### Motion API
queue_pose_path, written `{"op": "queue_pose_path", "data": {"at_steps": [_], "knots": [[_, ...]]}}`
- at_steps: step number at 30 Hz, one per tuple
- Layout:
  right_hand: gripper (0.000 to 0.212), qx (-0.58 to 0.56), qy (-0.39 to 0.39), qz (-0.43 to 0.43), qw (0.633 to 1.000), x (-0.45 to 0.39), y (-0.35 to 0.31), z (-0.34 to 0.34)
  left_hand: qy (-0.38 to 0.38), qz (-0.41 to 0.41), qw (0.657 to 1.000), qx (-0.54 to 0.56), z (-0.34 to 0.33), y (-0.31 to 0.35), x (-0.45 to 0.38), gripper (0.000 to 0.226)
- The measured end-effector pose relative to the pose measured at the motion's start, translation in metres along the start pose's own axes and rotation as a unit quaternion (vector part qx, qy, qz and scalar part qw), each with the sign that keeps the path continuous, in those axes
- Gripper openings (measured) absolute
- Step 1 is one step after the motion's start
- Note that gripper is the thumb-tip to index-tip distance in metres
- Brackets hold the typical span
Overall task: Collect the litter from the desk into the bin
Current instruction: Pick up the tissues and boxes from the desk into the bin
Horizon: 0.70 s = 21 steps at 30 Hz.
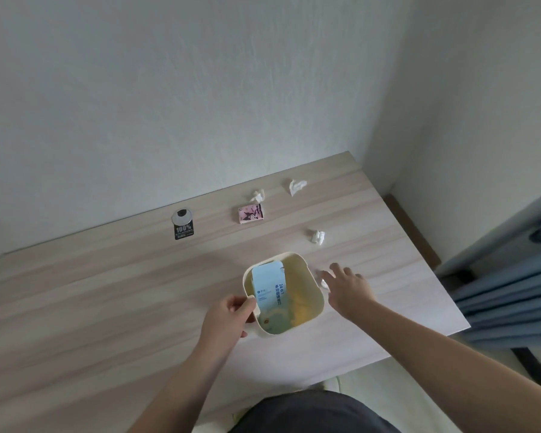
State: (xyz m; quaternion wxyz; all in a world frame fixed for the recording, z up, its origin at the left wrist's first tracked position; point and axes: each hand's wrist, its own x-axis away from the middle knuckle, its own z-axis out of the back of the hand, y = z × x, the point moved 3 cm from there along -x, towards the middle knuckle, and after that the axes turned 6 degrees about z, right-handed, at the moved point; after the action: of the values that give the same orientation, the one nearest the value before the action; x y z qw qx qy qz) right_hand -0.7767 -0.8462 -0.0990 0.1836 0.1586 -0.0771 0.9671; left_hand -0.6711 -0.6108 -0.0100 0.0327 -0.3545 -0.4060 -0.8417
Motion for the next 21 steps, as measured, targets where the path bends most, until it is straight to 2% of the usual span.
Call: {"op": "queue_pose_path", "data": {"at_steps": [3,9,13,17,21], "knots": [[0.054,0.007,-0.03,0.014,0.999,-0.013,0.006,-0.014,0.014,0.017,1.0,0.003,-0.003,0.001,0.003,0.01],[0.035,-0.034,-0.042,0.012,0.998,-0.022,0.013,-0.027,0.031,0.038,0.999,0.017,0.0,-0.007,0.009,0.014],[0.028,-0.083,-0.061,-0.021,0.994,-0.027,0.022,-0.029,0.04,0.05,0.997,0.031,0.005,-0.013,0.007,0.014],[0.019,-0.151,0.02,-0.007,0.988,-0.032,0.016,0.001,0.042,0.054,0.996,0.05,0.013,-0.014,-0.002,0.013],[0.014,-0.25,0.139,-0.014,0.958,-0.028,0.001,0.047,0.047,0.043,0.996,0.066,0.023,-0.012,-0.012,0.01]]}}
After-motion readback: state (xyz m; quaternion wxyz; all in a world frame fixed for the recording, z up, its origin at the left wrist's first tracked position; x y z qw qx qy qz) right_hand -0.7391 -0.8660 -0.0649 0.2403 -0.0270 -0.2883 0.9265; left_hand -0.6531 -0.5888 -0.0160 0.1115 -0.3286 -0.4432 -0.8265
